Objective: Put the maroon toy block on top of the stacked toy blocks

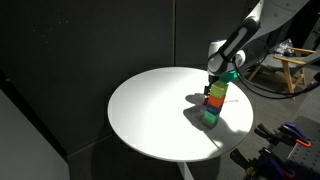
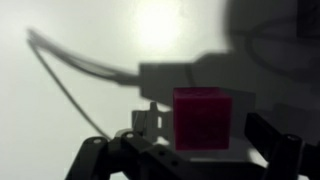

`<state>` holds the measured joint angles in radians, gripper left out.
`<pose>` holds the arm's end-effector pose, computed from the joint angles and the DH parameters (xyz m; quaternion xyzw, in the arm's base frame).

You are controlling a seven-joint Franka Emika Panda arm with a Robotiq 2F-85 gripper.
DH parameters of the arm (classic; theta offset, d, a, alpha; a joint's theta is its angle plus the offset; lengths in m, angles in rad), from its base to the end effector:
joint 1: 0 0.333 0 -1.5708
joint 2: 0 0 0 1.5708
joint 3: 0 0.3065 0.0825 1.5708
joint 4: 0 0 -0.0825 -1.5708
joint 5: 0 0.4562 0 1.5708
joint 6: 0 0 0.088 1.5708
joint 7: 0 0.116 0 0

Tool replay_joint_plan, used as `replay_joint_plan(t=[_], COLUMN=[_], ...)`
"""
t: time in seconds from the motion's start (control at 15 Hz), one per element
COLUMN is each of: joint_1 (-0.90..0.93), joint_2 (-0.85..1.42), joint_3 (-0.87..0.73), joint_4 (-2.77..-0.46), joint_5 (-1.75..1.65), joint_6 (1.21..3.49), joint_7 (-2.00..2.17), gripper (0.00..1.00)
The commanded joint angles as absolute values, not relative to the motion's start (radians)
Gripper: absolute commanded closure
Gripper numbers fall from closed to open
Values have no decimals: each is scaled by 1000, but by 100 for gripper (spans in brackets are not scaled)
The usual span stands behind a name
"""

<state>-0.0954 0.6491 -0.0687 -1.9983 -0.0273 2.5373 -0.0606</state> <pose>0.6063 -0.1038 0.0408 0.9975 -0.0342 -0.0573 0.0219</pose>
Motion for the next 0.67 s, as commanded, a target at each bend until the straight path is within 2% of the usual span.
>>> replay_joint_plan(t=[0.0, 0.6], joint_1=[-94, -92], joint_2=[674, 709], joint_3=[-68, -69], joint_4=[-1964, -1940], joint_5=[-26, -28], joint_6=[2555, 2577], joint_7=[-47, -47], gripper=[0, 0])
